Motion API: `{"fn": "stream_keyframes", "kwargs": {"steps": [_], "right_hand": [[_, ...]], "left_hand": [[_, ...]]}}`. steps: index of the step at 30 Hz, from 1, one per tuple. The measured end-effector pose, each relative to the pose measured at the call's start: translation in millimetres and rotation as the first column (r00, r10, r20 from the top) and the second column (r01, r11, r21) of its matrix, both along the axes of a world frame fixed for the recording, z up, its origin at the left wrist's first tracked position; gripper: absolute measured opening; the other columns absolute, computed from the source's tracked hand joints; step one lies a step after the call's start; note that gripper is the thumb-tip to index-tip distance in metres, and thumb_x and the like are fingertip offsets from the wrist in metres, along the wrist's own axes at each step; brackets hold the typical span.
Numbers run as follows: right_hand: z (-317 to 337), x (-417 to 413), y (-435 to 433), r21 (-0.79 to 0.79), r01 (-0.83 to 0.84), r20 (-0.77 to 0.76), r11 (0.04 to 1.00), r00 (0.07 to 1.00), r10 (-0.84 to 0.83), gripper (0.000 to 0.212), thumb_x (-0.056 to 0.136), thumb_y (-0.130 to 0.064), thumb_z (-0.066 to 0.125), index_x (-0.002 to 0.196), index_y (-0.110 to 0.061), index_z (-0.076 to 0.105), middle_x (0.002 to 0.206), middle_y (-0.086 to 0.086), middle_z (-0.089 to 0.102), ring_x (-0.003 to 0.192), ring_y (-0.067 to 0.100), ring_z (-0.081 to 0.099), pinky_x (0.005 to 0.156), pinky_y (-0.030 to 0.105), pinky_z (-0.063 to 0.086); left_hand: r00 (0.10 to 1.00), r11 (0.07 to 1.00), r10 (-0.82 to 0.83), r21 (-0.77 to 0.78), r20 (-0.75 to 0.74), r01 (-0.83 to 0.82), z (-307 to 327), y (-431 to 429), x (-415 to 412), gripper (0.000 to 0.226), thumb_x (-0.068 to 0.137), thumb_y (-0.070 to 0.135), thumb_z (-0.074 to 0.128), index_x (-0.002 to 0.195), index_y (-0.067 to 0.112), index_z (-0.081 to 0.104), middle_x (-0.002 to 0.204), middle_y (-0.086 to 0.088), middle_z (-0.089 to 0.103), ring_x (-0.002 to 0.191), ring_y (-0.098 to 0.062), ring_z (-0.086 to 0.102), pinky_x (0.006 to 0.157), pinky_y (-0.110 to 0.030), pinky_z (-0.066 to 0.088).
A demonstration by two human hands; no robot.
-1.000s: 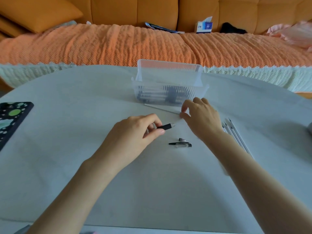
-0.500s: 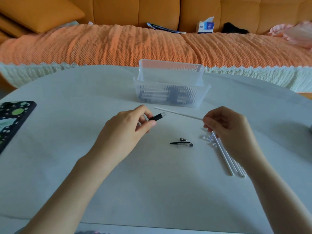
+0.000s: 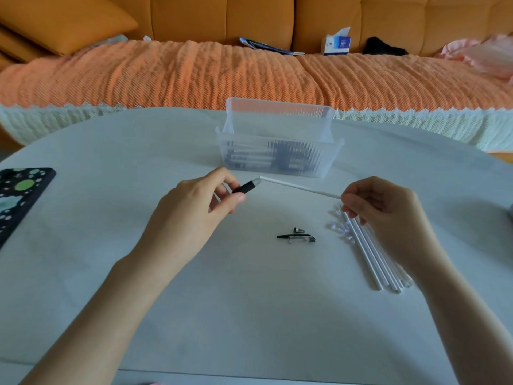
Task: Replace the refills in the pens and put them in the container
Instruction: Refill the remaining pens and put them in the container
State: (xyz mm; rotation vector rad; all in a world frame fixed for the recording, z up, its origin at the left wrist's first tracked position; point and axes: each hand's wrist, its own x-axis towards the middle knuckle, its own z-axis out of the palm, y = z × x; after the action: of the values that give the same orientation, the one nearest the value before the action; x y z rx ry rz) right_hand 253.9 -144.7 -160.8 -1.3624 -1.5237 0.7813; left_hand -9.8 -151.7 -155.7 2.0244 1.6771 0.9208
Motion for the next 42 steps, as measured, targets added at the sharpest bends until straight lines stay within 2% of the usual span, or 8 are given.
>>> {"fn": "stream_keyframes", "kwargs": {"steps": [14, 22, 25, 29, 33, 36, 39, 42], "right_hand": [[1, 4, 2, 0.008, 0.004, 0.084, 1.000, 0.996, -0.004, 0.018, 0.083, -0.002, 0.064, 0.073, -0.017, 0.063, 0.061, -0.006, 0.065, 0.056, 0.005, 0.056, 0.058, 0.012, 0.044], [7, 0, -2, 0.016, -0.010, 0.185, 1.000, 0.983, 0.007, 0.020, 0.081, -0.003, 0.066, 0.071, -0.021, 0.063, 0.068, -0.004, 0.065, 0.059, 0.005, 0.056, 0.062, 0.015, 0.043], [12, -12, -7, 0.002, -0.065, 0.201, 0.998, 0.978, 0.063, 0.016, 0.080, -0.006, 0.067, 0.071, -0.020, 0.065, 0.066, -0.008, 0.064, 0.057, 0.003, 0.054, 0.058, 0.010, 0.040], [13, -35, -16, -0.025, -0.149, 0.216, 0.989, 0.965, 0.151, 0.013, 0.078, -0.014, 0.071, 0.070, -0.023, 0.068, 0.064, -0.016, 0.062, 0.058, 0.001, 0.050, 0.057, 0.013, 0.037], [9, -43, -17, -0.080, -0.198, 0.113, 0.977, 0.972, 0.206, 0.010, 0.078, -0.017, 0.072, 0.085, -0.024, 0.072, 0.072, -0.008, 0.067, 0.060, 0.001, 0.056, 0.059, 0.011, 0.043], [9, -34, -14, -0.122, -0.150, 0.045, 0.981, 0.987, 0.157, 0.012, 0.083, -0.019, 0.067, 0.094, -0.023, 0.070, 0.077, -0.003, 0.070, 0.065, 0.006, 0.063, 0.057, 0.016, 0.046], [9, -30, -14, -0.136, -0.158, 0.131, 0.978, 0.976, 0.176, 0.010, 0.088, -0.024, 0.061, 0.087, -0.021, 0.071, 0.076, -0.007, 0.071, 0.063, 0.007, 0.062, 0.055, 0.013, 0.041], [8, -37, -15, -0.146, -0.194, 0.139, 0.970, 0.967, 0.214, 0.013, 0.088, -0.020, 0.061, 0.079, -0.019, 0.070, 0.071, -0.010, 0.070, 0.057, 0.003, 0.058, 0.051, 0.009, 0.037]], "left_hand": [[0.999, 1.000, -0.020, 0.001, -0.026, 0.020, 4, -2, -3, 0.005, 0.086, 0.036, 0.060, 0.086, 0.032, 0.057, 0.075, 0.016, 0.063, 0.065, -0.004, 0.058, 0.068, -0.037, 0.051], [0.994, 0.999, -0.025, 0.042, -0.109, 0.030, 5, -3, -7, 0.007, 0.081, 0.035, 0.066, 0.084, 0.033, 0.061, 0.076, 0.016, 0.060, 0.076, -0.008, 0.053, 0.066, -0.026, 0.044], [0.992, 0.996, -0.080, 0.038, -0.099, 0.084, 4, -5, -1, 0.008, 0.081, 0.033, 0.068, 0.084, 0.033, 0.061, 0.076, 0.016, 0.060, 0.074, -0.008, 0.055, 0.067, -0.029, 0.047], [0.984, 0.987, -0.153, 0.023, -0.093, 0.156, 1, -10, 14, 0.009, 0.081, 0.036, 0.067, 0.086, 0.033, 0.061, 0.080, 0.017, 0.060, 0.076, -0.007, 0.058, 0.068, -0.034, 0.049], [0.977, 0.983, -0.179, 0.024, -0.114, 0.183, -2, -10, 18, 0.009, 0.083, 0.038, 0.065, 0.087, 0.033, 0.059, 0.082, 0.017, 0.060, 0.075, -0.007, 0.058, 0.067, -0.034, 0.049], [0.983, 0.987, -0.154, 0.035, -0.104, 0.159, -2, -9, 15, 0.009, 0.083, 0.038, 0.064, 0.088, 0.034, 0.059, 0.082, 0.018, 0.060, 0.074, -0.007, 0.057, 0.065, -0.030, 0.048], [0.981, 0.985, -0.161, 0.037, -0.110, 0.166, -1, -9, 16, 0.008, 0.083, 0.038, 0.064, 0.088, 0.034, 0.058, 0.081, 0.021, 0.058, 0.073, -0.007, 0.055, 0.065, -0.028, 0.047], [0.973, 0.982, -0.184, 0.024, -0.137, 0.189, -2, -11, 19, 0.009, 0.083, 0.036, 0.064, 0.088, 0.034, 0.057, 0.081, 0.019, 0.057, 0.071, -0.007, 0.055, 0.064, -0.028, 0.046]]}}
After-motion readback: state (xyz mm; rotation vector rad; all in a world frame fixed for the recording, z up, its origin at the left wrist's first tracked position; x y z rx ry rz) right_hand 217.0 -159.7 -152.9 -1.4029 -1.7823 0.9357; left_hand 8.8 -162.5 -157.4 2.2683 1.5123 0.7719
